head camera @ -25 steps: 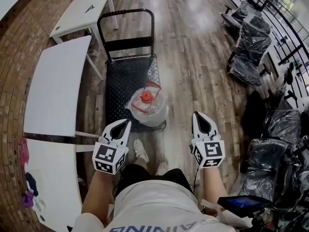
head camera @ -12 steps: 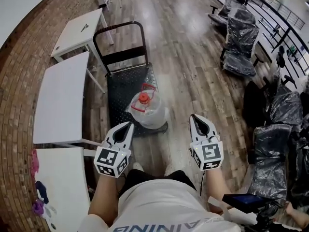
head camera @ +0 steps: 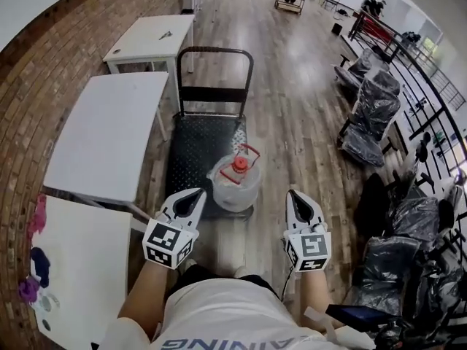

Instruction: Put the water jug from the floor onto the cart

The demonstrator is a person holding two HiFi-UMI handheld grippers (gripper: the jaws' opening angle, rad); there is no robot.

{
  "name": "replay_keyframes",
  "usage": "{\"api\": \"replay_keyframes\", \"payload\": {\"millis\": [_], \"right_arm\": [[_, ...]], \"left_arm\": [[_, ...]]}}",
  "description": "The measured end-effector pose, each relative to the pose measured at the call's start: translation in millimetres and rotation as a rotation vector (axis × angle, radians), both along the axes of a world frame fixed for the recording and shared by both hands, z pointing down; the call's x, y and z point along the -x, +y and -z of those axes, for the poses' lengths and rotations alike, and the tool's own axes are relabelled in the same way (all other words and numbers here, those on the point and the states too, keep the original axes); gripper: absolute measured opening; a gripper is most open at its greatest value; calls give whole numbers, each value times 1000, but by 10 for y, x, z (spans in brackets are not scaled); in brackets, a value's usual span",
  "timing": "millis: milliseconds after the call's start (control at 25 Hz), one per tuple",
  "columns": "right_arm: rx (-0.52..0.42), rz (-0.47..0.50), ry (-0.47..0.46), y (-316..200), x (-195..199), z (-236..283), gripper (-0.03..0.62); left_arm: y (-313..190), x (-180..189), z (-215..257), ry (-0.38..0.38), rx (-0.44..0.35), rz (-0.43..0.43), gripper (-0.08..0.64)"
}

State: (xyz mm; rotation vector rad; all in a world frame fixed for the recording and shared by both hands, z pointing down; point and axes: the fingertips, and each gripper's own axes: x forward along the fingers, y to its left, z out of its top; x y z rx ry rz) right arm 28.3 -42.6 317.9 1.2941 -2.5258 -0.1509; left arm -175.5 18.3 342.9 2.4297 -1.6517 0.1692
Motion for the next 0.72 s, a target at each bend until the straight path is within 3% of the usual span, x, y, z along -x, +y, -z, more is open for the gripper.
{"api": "replay_keyframes", "payload": {"millis": [240,720], "right_arm": [[-2,35,41,87,446,12,3],[2,13,59,212,338,99,3]], "left_arm": [[135,509,-71,60,3,57,0],[195,365,70,54,-15,8,0]]}}
